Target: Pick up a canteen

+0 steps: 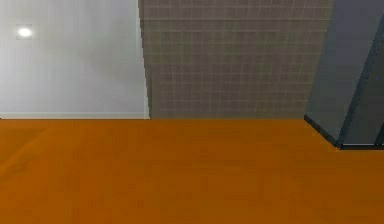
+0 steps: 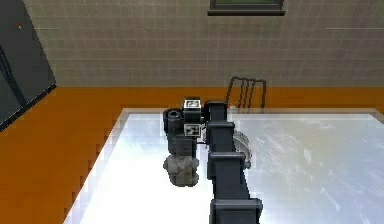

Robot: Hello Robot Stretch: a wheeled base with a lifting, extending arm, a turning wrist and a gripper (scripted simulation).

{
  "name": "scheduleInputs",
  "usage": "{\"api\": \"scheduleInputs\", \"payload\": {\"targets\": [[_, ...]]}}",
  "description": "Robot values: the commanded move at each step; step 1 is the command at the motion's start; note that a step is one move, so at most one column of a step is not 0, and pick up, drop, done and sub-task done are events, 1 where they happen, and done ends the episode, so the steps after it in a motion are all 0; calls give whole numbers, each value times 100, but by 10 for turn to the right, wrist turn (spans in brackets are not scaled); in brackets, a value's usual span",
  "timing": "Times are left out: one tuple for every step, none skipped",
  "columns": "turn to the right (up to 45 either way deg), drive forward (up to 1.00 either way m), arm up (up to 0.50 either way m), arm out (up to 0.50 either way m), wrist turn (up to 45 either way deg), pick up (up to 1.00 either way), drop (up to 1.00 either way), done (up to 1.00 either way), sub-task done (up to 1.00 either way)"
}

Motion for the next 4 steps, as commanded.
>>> {"api": "scheduleInputs", "payload": {"targets": [[0, 0, -30, 0, 0, 0, 0, 0, 0], [0, 0, 0, 0, 0, 100, 0, 0, 0], [0, 0, 10, 0, 0, 0, 0, 0, 0], [0, 0, 0, 0, 0, 0, 0, 100, 0]]}}
